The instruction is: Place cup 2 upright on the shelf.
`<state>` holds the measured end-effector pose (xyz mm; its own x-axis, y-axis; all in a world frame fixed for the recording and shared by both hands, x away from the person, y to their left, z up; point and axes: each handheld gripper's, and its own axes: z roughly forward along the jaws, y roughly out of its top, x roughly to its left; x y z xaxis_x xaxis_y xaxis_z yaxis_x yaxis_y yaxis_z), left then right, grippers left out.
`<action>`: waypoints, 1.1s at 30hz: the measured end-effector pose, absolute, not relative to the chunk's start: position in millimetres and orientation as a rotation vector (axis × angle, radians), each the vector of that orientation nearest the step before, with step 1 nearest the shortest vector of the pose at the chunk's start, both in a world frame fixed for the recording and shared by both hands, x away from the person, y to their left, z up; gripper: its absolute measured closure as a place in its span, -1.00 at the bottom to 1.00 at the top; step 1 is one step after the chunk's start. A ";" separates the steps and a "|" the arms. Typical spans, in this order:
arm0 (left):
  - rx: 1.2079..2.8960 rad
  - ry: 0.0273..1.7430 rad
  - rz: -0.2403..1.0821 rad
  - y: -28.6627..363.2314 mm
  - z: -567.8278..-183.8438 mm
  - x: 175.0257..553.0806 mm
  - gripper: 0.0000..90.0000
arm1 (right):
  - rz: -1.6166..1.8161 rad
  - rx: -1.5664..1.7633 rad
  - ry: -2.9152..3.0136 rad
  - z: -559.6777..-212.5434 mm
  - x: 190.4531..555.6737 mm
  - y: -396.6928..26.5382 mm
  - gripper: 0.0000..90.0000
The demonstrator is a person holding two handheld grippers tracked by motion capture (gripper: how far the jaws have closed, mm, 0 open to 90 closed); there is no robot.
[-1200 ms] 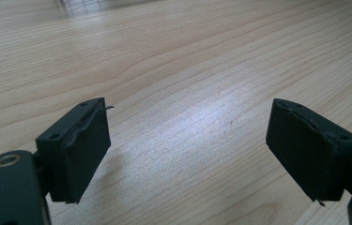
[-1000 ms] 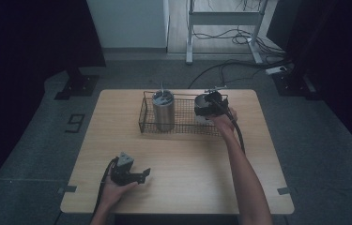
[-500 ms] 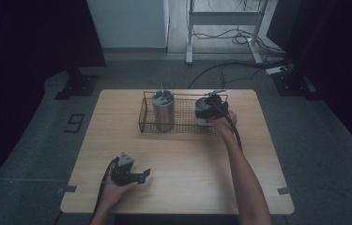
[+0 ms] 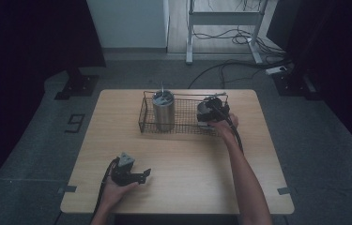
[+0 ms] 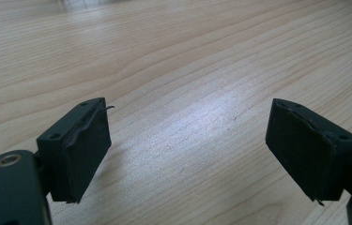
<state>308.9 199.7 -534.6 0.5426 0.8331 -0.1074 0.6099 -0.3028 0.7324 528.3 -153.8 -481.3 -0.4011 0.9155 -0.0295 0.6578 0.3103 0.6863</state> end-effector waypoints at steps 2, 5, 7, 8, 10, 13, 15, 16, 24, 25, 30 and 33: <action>2.033 1.161 0.378 199.1 -534.8 308.8 -0.68 | 0.829 1.392 2.173 -481.7 528.0 -153.2 -0.85; 2.033 1.161 0.380 198.9 -534.7 308.6 -0.68 | 0.823 1.399 2.177 -481.5 528.0 -153.3 -0.85; 2.027 1.160 0.386 199.0 -534.1 308.3 -0.68 | 0.811 1.406 2.178 -481.1 527.9 -153.5 -0.86; 2.024 1.158 0.385 199.3 -533.8 308.3 -0.68 | 0.804 1.409 2.177 -480.8 527.8 -153.9 -0.86; 2.021 1.159 0.385 199.5 -533.5 308.2 -0.68 | 0.797 1.412 2.181 -480.2 527.5 -155.2 -0.87; 2.025 1.159 0.385 199.1 -533.5 308.1 -0.68 | 0.793 1.408 2.182 -478.8 526.5 -156.1 -0.90; 2.026 1.159 0.385 198.7 -533.5 308.0 -0.68 | 0.812 1.412 2.177 -477.2 525.6 -156.7 -0.98; 2.026 1.159 0.385 198.6 -533.5 308.0 -0.68 | 0.820 1.413 2.170 -476.1 525.0 -157.1 -1.00; 2.012 1.160 0.380 199.4 -532.3 308.4 -0.68 | 0.969 1.414 2.116 -463.7 519.1 -165.6 -1.00; 2.013 1.158 0.378 199.7 -532.5 308.6 -0.68 | 0.987 1.406 2.109 -462.2 518.0 -166.3 -1.00; 2.016 1.160 0.370 198.8 -534.0 309.9 -0.68 | 1.041 1.389 2.071 -454.7 511.0 -168.9 -1.00; 2.004 1.155 0.367 197.4 -531.5 310.4 -0.67 | 1.065 1.380 2.055 -450.8 504.9 -170.8 -1.00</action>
<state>310.4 197.4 -531.5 0.5459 0.8283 -0.1259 0.6036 -0.2847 0.7447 504.9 -170.8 -450.8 -0.4030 0.9136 0.0550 0.5716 0.2043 0.7947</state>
